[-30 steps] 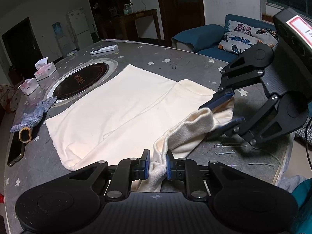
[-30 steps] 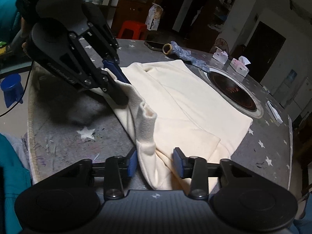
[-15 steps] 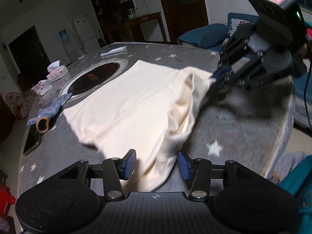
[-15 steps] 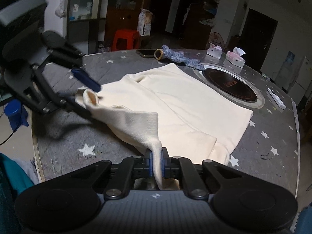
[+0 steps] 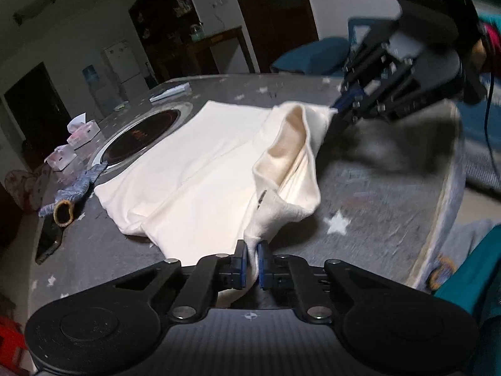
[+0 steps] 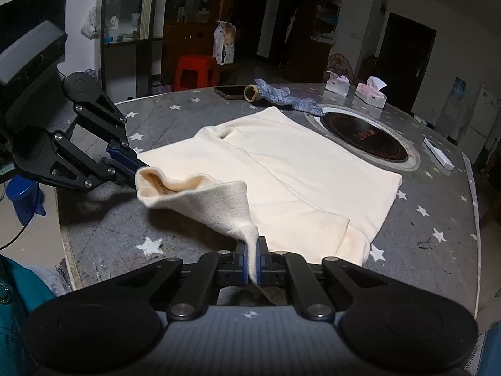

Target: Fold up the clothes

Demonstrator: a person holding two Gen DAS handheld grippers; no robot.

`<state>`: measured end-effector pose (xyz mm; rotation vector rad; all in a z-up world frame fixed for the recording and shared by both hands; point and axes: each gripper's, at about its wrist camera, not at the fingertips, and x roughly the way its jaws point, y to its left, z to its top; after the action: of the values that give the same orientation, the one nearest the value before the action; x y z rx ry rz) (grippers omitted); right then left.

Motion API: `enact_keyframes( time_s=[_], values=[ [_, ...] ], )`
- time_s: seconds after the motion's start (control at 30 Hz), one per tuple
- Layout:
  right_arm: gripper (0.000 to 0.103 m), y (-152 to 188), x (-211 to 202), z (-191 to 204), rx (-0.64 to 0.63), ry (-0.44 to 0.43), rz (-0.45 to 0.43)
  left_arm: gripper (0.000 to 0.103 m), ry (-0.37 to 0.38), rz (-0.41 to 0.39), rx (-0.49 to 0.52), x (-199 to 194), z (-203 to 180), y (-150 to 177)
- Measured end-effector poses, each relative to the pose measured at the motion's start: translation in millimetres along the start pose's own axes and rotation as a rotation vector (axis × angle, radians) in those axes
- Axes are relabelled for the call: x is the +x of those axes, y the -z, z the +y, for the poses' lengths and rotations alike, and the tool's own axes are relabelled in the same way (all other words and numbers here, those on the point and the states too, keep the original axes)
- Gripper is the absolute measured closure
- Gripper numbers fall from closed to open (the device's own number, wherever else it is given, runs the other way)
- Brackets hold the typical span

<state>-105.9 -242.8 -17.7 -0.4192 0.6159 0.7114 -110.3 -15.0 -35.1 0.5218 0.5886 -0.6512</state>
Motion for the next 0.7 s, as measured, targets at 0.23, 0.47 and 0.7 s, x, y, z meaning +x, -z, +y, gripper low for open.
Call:
enact_keyframes(
  time_s=[0.23,0.47,0.7],
  values=[
    [0.1,-2.6,-25.1,12.0,-0.02,-0.023,-0.024,0.098,0.041,-0.05,-0.077,-36.1,1.1,1.3],
    [0.1,-1.5,-75.7,38.5,0.005,-0.109,-0.014,0.098,0.094,-0.086,-0.142,-86.4,-8.7,8.4],
    [0.1,-25.8,-86.2,25.7,0.036,-0.117,-0.016,0.098,0.054,-0.125,-0.146,-86.2,15.2,-19.3]
  ],
)
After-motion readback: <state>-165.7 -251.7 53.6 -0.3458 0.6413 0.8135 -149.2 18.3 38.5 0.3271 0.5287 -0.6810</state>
